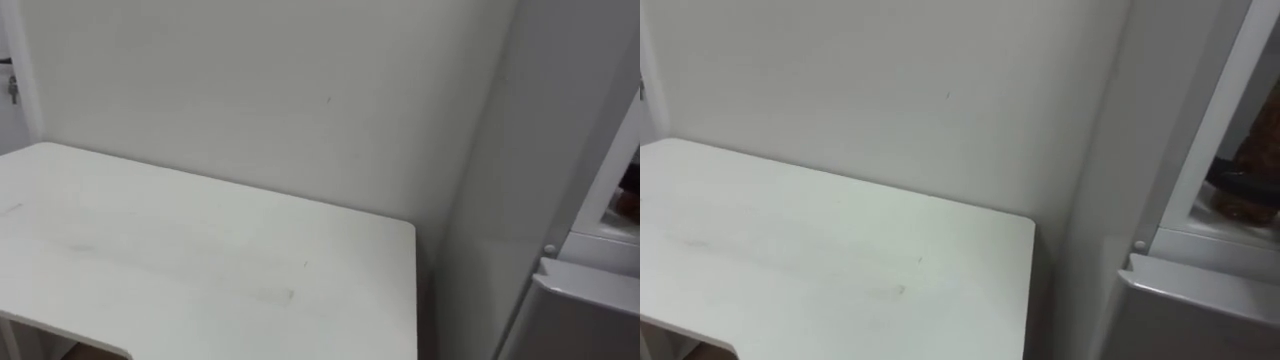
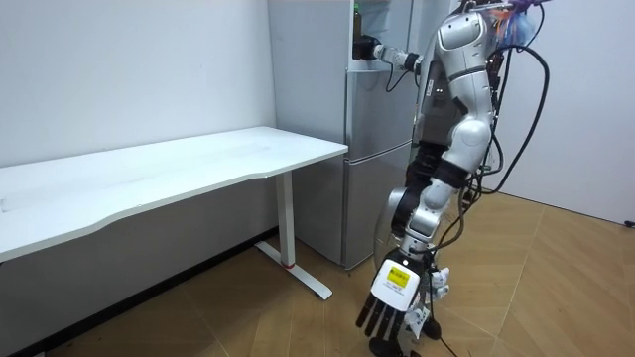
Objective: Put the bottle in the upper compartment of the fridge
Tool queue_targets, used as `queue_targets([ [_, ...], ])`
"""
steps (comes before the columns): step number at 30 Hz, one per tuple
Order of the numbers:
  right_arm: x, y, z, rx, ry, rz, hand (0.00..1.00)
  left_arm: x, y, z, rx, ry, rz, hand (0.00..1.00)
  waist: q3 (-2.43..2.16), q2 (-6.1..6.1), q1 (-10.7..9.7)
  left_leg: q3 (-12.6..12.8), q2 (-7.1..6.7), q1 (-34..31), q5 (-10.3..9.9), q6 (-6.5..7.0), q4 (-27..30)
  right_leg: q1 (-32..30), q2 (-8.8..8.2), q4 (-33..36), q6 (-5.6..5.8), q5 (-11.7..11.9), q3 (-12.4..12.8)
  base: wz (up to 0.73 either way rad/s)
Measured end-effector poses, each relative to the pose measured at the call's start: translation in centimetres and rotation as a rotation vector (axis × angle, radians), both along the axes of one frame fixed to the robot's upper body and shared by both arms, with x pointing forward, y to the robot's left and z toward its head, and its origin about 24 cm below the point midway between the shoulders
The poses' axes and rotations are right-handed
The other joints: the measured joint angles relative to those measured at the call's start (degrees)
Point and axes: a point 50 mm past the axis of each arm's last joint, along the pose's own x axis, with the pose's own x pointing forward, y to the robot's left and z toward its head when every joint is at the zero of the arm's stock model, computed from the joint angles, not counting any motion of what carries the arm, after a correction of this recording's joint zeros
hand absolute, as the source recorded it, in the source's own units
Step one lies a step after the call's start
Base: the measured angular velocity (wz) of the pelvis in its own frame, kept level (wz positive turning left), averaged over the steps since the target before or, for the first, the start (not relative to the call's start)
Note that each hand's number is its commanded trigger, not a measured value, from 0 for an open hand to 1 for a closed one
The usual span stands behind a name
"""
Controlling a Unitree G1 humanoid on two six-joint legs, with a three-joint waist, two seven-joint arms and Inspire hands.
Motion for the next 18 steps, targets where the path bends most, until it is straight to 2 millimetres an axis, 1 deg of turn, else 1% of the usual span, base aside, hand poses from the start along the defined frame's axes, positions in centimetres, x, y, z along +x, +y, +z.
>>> queue_targets([
  [1,0.0,0.1,0.2,-0.004,-0.006,0.007,0.00,0.0,-0.1,0.0,-0.002,-0.002,0.000,0.00,-0.12,0.13,0.00,0.22,0.00,0.03,0.01,0.01,-0.16,-0.11,0.00,0.00,0.02,0.01,0.27,-0.16],
  [3,0.0,0.7,0.7,-0.016,-0.030,0.027,0.00,0.0,-0.3,-0.1,-0.007,-0.003,0.001,0.00,-0.24,0.85,-0.23,0.84,-0.02,0.34,0.02,0.04,-0.55,-0.17,-0.05,-0.01,0.10,0.06,0.56,-0.11],
  [7,-0.5,1.5,1.0,-0.048,-0.047,0.045,0.00,0.0,-0.1,0.0,-0.002,-0.005,-0.001,0.00,-0.22,1.11,-1.16,1.00,0.03,0.48,0.05,0.02,-0.86,-0.20,-0.03,-0.03,0.13,0.05,0.62,0.00],
  [11,-1.0,2.0,0.8,-0.115,-0.032,0.038,0.00,0.3,-0.2,-0.1,-0.004,-0.010,-0.005,0.00,0.03,0.84,-1.41,1.27,0.11,1.05,0.05,0.00,-1.43,-0.13,0.00,-0.03,0.13,0.04,0.88,-0.07],
  [14,-1.4,2.4,0.7,-0.171,-0.026,0.026,0.00,0.7,-0.3,-0.2,-0.004,-0.007,-0.037,0.00,0.40,0.70,-1.55,2.11,0.14,1.29,0.02,0.03,-1.59,-0.17,-0.02,-0.04,0.14,0.04,1.37,-0.10],
  [15,-1.5,2.9,0.6,-0.200,-0.027,0.024,0.00,0.8,-0.5,-0.2,-0.009,-0.005,-0.046,0.00,0.45,0.75,-1.62,2.28,0.14,1.31,0.02,0.03,-1.64,-0.27,0.00,-0.04,0.14,0.04,1.88,-0.10],
  [18,-1.9,3.8,0.3,-0.216,-0.037,0.027,0.00,1.3,-0.8,-0.4,-0.014,-0.003,-0.077,0.00,0.49,0.79,-1.61,2.53,0.19,1.47,0.02,0.04,-1.90,-0.45,0.05,-0.01,0.14,0.04,2.21,-0.09],
])
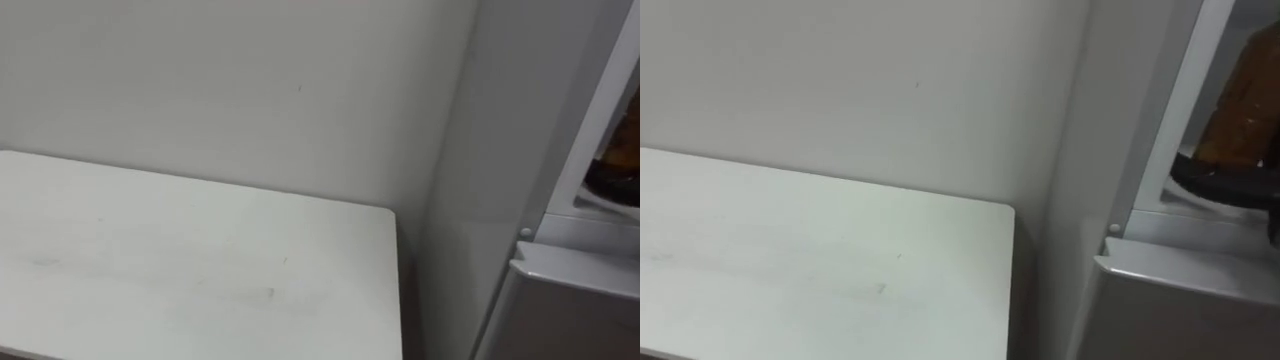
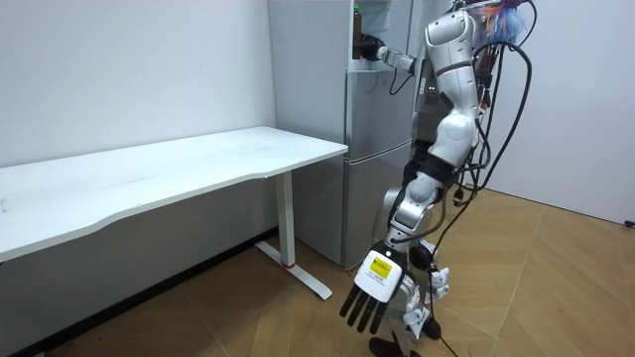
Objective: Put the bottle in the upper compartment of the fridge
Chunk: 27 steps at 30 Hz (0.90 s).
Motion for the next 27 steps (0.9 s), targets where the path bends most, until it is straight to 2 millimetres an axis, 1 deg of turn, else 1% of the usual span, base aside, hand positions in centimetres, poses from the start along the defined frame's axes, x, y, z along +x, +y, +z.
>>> queue_targets([
  [1,-0.1,0.1,0.0,0.001,-0.002,-0.003,0.00,0.1,0.0,0.0,0.001,0.000,-0.005,0.00,0.00,-0.01,0.03,0.03,0.02,0.08,0.00,0.00,-0.06,-0.02,0.02,0.03,0.00,0.00,0.11,-0.09],
  [3,-0.3,0.5,0.1,0.009,-0.020,-0.012,0.00,0.0,0.0,0.0,0.002,0.005,-0.008,0.00,0.01,0.01,0.04,0.68,0.14,0.81,0.04,-0.06,-0.71,0.00,0.21,0.06,0.00,0.00,1.31,-0.20],
  [7,-1.2,1.0,-0.3,0.022,-0.055,-0.055,0.00,-0.4,-0.2,-0.2,-0.002,0.028,-0.021,0.00,0.01,-0.24,-0.09,1.26,0.34,0.98,0.02,-0.11,-0.85,-0.05,0.35,0.02,0.00,0.00,1.40,-0.06],
  [9,-2.0,1.1,-0.7,0.041,-0.071,-0.093,0.00,-0.4,-0.7,-0.4,-0.013,0.027,-0.019,0.00,0.01,-0.24,-0.16,1.26,0.31,0.91,0.01,-0.11,-0.80,-0.17,0.33,0.02,0.00,0.00,1.39,0.00],
  [11,-2.3,1.3,-1.0,0.046,-0.075,-0.117,0.00,-0.4,-1.1,-0.6,-0.025,0.034,-0.030,0.00,0.03,-0.12,-0.15,1.26,0.30,0.89,0.00,-0.11,-0.79,-0.19,0.30,0.03,0.00,0.00,1.34,0.00],
  [14,-3.2,1.6,-1.6,0.057,-0.070,-0.138,0.00,-0.1,-1.9,-0.9,-0.033,0.033,-0.053,0.00,0.16,0.38,-0.22,1.28,0.31,0.94,0.00,-0.11,-0.74,-0.18,0.29,0.04,0.00,0.00,1.47,0.00],
  [16,-3.7,2.5,-1.9,0.047,-0.088,-0.144,0.00,0.0,-2.3,-1.0,-0.041,0.038,-0.071,0.00,0.07,0.77,-0.28,1.38,0.36,0.93,-0.01,-0.12,-0.72,-0.28,0.31,0.09,0.00,0.00,1.46,-0.04],
  [18,-4.2,3.3,-1.9,0.039,-0.115,-0.145,0.00,0.4,-3.0,-1.3,-0.055,0.034,-0.083,0.00,0.11,1.73,-0.39,1.52,0.35,0.96,-0.01,-0.12,-0.83,-0.44,0.29,0.28,0.00,0.00,1.60,-0.04],
  [20,-4.3,3.6,-2.0,0.043,-0.127,-0.147,0.00,0.7,-3.2,-1.4,-0.061,0.027,-0.084,0.00,0.12,2.19,-0.77,1.51,0.37,0.85,0.00,-0.12,-0.74,-0.49,0.31,0.29,0.00,0.00,1.78,-0.02],
  [23,-4.8,3.7,-2.0,0.035,-0.134,-0.155,0.00,1.0,-3.3,-1.4,-0.064,0.017,-0.087,0.00,0.09,2.65,-0.98,1.53,0.45,0.70,0.00,-0.12,-0.73,-0.98,0.35,0.80,0.00,0.00,2.20,-0.03],
  [25,-5.0,3.8,-1.8,0.028,-0.149,-0.154,0.00,1.0,-3.3,-1.4,-0.064,0.016,-0.087,0.00,0.06,2.75,-1.29,1.61,0.49,0.68,-0.01,-0.13,-0.77,-1.16,0.41,0.91,0.00,0.00,2.50,-0.08],
  [27,-5.1,4.0,-1.5,-0.005,-0.165,-0.158,0.00,1.0,-3.3,-1.4,-0.064,0.016,-0.087,0.00,0.04,2.78,-1.37,2.22,0.60,0.66,-0.01,-0.14,-0.87,-1.46,0.51,0.93,-0.01,0.00,2.96,-0.14],
])
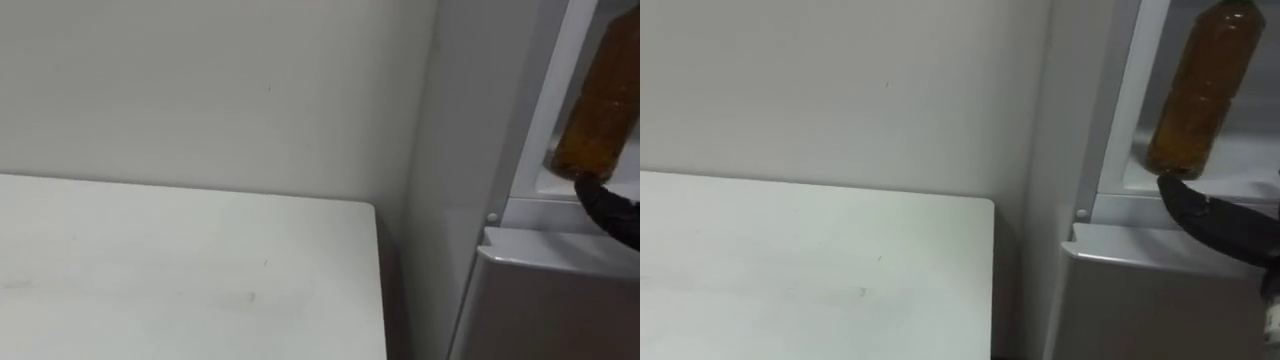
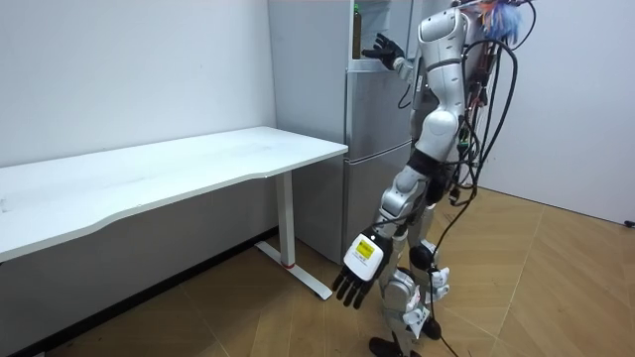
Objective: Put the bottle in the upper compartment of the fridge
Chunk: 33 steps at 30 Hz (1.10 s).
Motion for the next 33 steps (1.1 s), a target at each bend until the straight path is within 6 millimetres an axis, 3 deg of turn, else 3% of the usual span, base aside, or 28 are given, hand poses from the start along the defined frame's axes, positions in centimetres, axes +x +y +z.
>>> queue_targets([
  [10,-2.1,1.7,1.2,-0.166,-0.087,-0.029,0.00,-0.2,-0.1,-0.1,-0.004,-0.001,-0.002,0.00,-0.43,0.07,-0.17,0.53,0.06,0.25,0.01,-0.02,-0.54,-0.43,0.17,0.07,-0.01,0.01,1.15,-0.05],
  [26,-5.7,2.9,-2.4,-0.299,-0.039,-0.186,0.00,-0.4,-1.1,-0.5,-0.034,-0.016,-0.053,0.00,-0.23,0.98,-0.24,0.76,0.08,0.01,-0.11,-0.10,-0.41,-1.59,0.42,0.99,-0.01,0.00,3.09,-0.05],
  [33,-6.9,1.9,-4.8,-0.258,0.033,-0.274,0.00,-1.7,-1.2,-0.8,-0.039,0.038,-0.055,0.00,-0.09,1.21,-0.42,0.75,0.06,0.19,-0.11,-0.10,-0.43,-1.43,0.42,0.91,-0.03,0.01,2.95,0.00],
])
